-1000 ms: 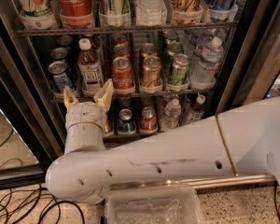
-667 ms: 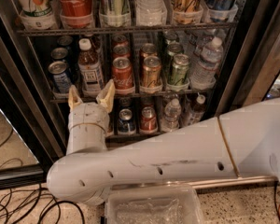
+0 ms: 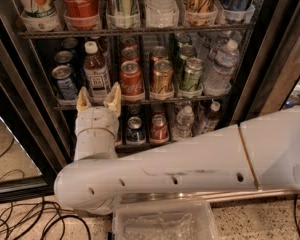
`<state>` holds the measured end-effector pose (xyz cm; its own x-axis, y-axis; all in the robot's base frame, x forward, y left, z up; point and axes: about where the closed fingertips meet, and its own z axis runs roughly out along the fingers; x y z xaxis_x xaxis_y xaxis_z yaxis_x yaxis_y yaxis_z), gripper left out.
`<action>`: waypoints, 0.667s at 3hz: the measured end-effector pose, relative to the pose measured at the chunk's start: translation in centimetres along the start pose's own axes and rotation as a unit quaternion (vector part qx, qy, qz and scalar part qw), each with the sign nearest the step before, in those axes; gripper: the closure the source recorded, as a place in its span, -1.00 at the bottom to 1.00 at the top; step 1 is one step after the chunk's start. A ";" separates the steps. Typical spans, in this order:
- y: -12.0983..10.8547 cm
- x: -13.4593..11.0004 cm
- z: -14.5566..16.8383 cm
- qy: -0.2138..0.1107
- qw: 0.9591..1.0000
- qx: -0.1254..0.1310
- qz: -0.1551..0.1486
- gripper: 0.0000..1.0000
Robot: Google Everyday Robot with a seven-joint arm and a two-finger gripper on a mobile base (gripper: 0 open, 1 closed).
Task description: Pick blue plastic bottle from middle shelf of fridge
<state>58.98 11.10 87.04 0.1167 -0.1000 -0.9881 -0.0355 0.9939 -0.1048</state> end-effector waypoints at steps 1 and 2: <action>0.0 0.0 1.2 0.002 1.000 -0.010 0.004 -0.30; -0.2 -0.1 2.1 0.003 1.000 -0.016 0.010 -0.32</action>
Offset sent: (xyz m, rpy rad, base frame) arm 0.0305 -0.0016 0.0044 0.0279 0.0160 0.0510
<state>61.03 11.03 87.38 0.1100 -0.0811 -0.9906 -0.0698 0.9936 -0.0891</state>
